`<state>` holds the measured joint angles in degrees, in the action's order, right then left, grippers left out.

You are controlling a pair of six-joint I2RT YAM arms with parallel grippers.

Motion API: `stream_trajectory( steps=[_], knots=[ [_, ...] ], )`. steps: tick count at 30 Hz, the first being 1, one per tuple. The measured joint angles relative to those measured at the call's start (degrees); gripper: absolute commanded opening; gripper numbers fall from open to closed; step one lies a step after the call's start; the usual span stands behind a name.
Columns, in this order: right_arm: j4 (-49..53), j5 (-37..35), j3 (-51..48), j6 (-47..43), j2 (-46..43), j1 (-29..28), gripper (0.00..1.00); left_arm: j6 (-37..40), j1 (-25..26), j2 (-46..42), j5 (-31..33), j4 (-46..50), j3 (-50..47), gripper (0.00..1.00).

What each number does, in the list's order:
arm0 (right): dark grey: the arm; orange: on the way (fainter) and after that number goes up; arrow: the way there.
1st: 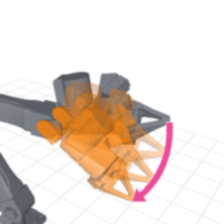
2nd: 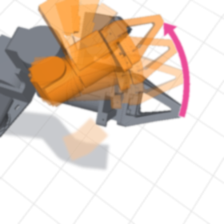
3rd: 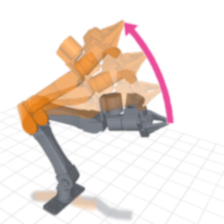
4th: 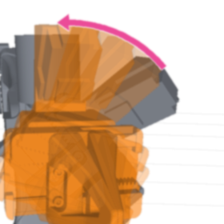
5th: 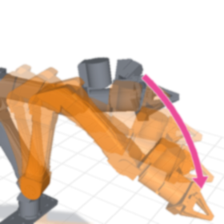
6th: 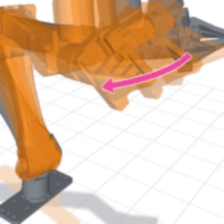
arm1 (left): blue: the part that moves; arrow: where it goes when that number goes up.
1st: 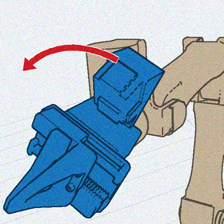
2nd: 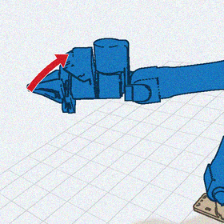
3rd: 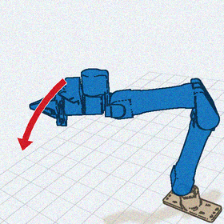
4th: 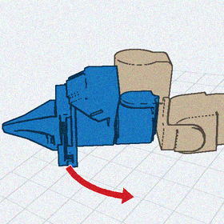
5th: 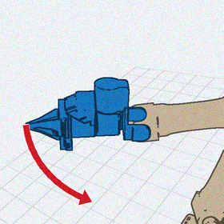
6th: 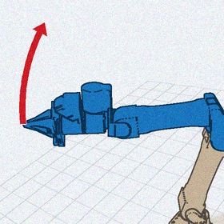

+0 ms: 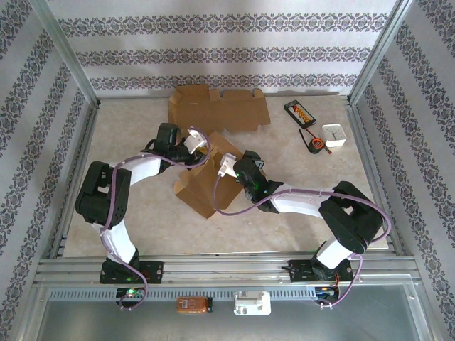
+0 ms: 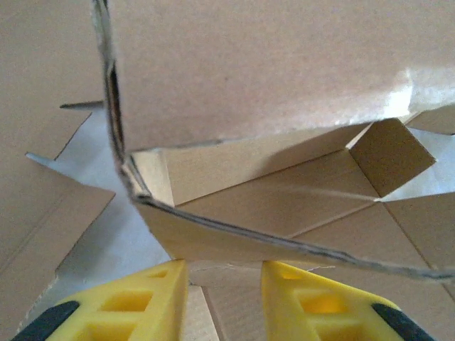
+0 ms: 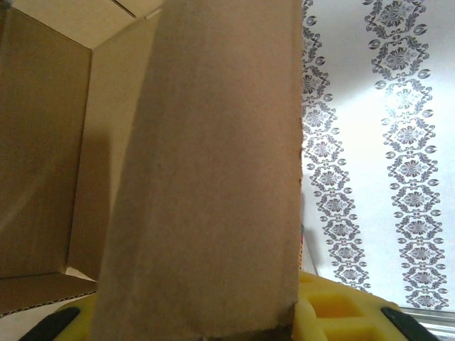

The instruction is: Fold the paper box

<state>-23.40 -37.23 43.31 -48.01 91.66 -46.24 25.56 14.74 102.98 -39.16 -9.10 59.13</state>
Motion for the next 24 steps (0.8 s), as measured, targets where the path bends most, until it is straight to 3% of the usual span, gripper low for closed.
stream_trajectory(
  steps=[6,13,19,24],
  knots=[
    [0.4,0.3,0.0,0.0,0.0,0.0,0.34,0.2,0.8,2.8,1.3,-2.0,2.4,0.46],
    [0.7,1.6,0.0,0.0,-0.1,0.0,0.35,2.1,1.5,6.3,1.9,-4.9,5.2,0.50],
    [0.9,2.2,0.0,0.0,-0.2,0.0,0.35,5.8,1.7,7.3,3.2,-5.8,6.1,0.69],
    [1.7,2.8,0.0,0.0,-0.8,0.0,0.35,10.4,0.7,7.8,1.1,-1.7,9.3,0.80]
  ],
)
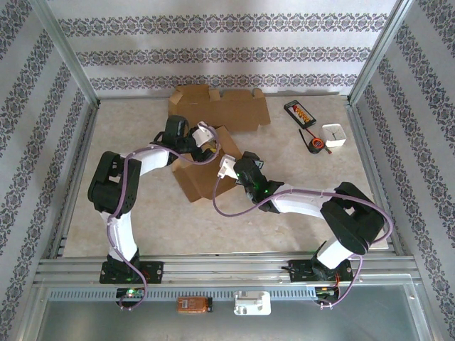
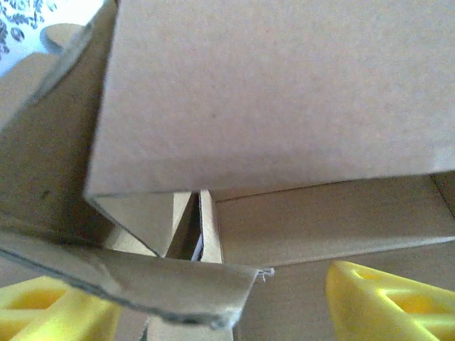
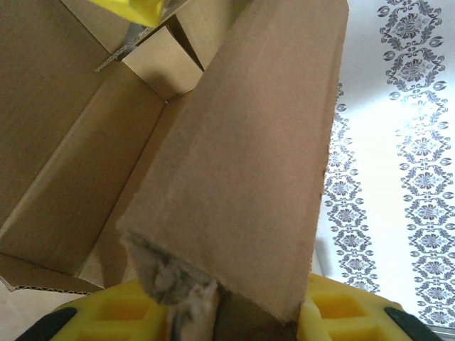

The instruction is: Fold the paper box

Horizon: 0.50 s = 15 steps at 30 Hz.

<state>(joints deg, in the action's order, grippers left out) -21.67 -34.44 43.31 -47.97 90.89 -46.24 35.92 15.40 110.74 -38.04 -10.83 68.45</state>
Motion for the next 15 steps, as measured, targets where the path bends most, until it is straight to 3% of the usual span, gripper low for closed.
stream_trajectory(
  steps=[6,15],
  knots=[
    [0.0,0.9,0.0,0.0,0.0,0.0,0.36,4.2,-4.1,-2.8,-5.5,6.8,1.1,0.96],
    [0.0,1.1,0.0,0.0,0.0,0.0,0.36,12.0,-9.3,-11.0,-9.3,19.9,1.4,0.94]
  ],
)
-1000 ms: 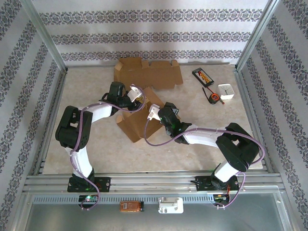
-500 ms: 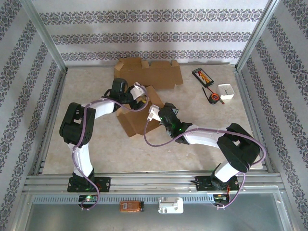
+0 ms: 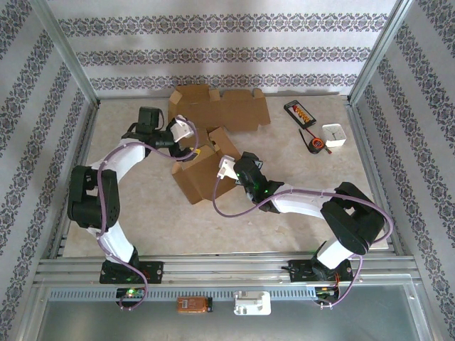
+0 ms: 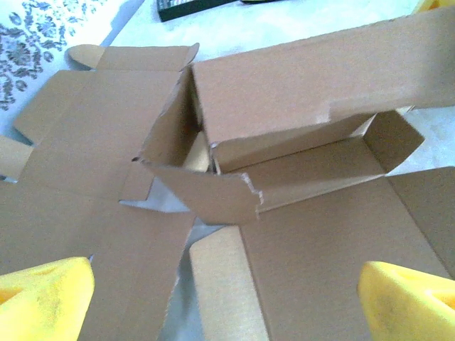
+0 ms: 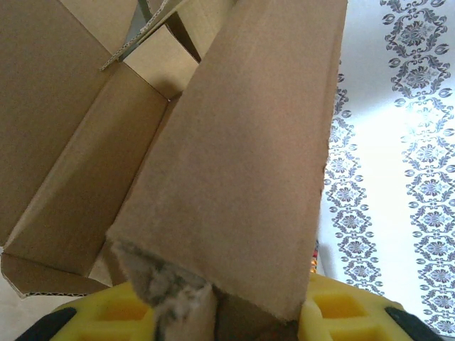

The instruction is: Fold the paper box

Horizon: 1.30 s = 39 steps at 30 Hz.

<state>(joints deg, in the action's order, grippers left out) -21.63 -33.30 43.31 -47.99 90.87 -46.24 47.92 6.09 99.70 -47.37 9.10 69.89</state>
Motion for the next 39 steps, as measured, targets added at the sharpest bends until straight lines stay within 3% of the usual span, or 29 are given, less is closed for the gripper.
stream_trajectory(
  steps=[13,17,24,31,35,39],
  knots=[
    [0.2,0.4,0.0,0.0,-0.1,0.0,0.36,2.5,1.4,16.4,0.0,1.4,16.1,0.91],
    [0.2,0.4,0.0,0.0,-0.1,0.0,0.36,4.9,3.3,19.7,-0.1,4.2,20.9,0.82],
    [0.4,0.4,0.0,0.0,-0.1,0.0,0.36,7.0,4.8,22.2,-1.5,9.1,24.2,0.57],
    [0.4,0.4,0.0,0.0,-0.1,0.0,0.36,7.7,6.4,22.5,-1.9,13.0,25.1,0.57],
    [0.4,0.4,0.0,0.2,-0.1,0.0,0.36,7.4,7.7,22.5,-1.9,13.0,25.0,0.43],
    [0.5,0.4,0.0,0.3,-0.1,0.0,0.37,5.8,8.1,22.5,-1.3,9.8,23.9,0.40]
  ],
)
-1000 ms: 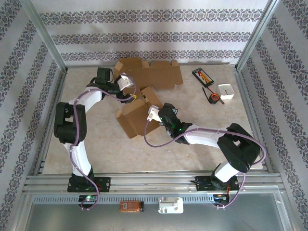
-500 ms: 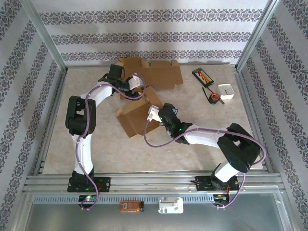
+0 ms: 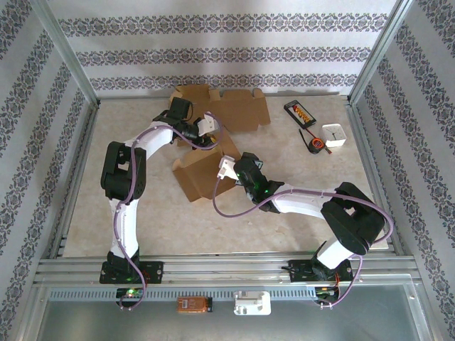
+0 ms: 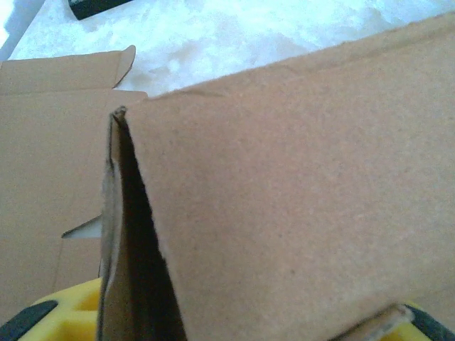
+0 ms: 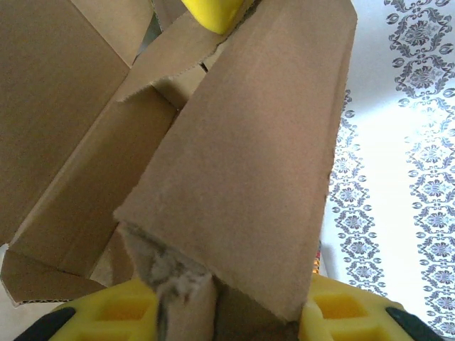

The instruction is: Fold the paper box

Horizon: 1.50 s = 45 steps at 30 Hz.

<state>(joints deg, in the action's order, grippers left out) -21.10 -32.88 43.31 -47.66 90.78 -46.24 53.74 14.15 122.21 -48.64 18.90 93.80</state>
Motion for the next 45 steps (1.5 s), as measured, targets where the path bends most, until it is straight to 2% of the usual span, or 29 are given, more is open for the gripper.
stream_trajectory(
  steps=[3,5,7,9,13,14,23,30,33,35,37,41,45],
  knots=[
    [0.3,0.3,0.0,1.0,-0.1,0.0,0.44,-1.6,0.2,-0.3,0.3,-4.1,-2.0,0.31],
    [1.1,1.2,-0.2,1.9,-0.5,0.0,0.56,-2.8,0.3,-1.3,1.1,-7.3,-4.3,0.25],
    [3.0,2.9,-0.6,3.3,-1.7,0.0,0.72,-4.2,0.7,-2.6,2.0,-10.4,-6.9,0.24],
    [5.9,5.2,-0.7,5.5,-3.0,0.0,0.83,-5.7,1.2,-3.9,2.7,-13.0,-9.5,0.24],
    [12.8,11.7,-0.7,11.9,-7.9,0.0,0.98,-8.7,2.5,-6.4,3.5,-17.6,-14.4,0.22],
    [14.0,13.2,-0.6,13.5,-9.2,0.0,0.98,-9.2,2.7,-6.8,3.7,-18.3,-15.2,0.21],
    [25.0,29.0,4.9,27.2,-17.5,3.1,0.98,-12.3,3.3,-9.9,6.2,-20.0,-19.2,0.18],
    [27.4,46.5,6.8,40.6,-19.4,13.0,0.97,-14.7,4.3,-13.4,9.2,-19.8,-23.0,0.17],
    [28.5,51.3,9.2,47.3,-17.7,17.9,0.87,-16.2,5.2,-14.8,11.0,-19.6,-24.4,0.18],
    [29.8,53.6,12.7,51.4,-13.7,20.4,0.79,-18.2,6.2,-15.3,12.7,-18.8,-24.5,0.18],
    [31.3,55.8,16.5,54.6,-9.1,21.9,0.76,-20.5,7.2,-15.7,14.2,-17.5,-24.5,0.19],
    [33.4,60.4,21.5,58.8,-0.4,22.3,0.66,-25.9,9.7,-16.9,17.3,-15.5,-24.9,0.24],
    [34.5,64.1,22.3,60.5,3.9,22.0,0.54,-30.0,11.0,-17.9,19.2,-15.5,-26.9,0.28]
  ],
)
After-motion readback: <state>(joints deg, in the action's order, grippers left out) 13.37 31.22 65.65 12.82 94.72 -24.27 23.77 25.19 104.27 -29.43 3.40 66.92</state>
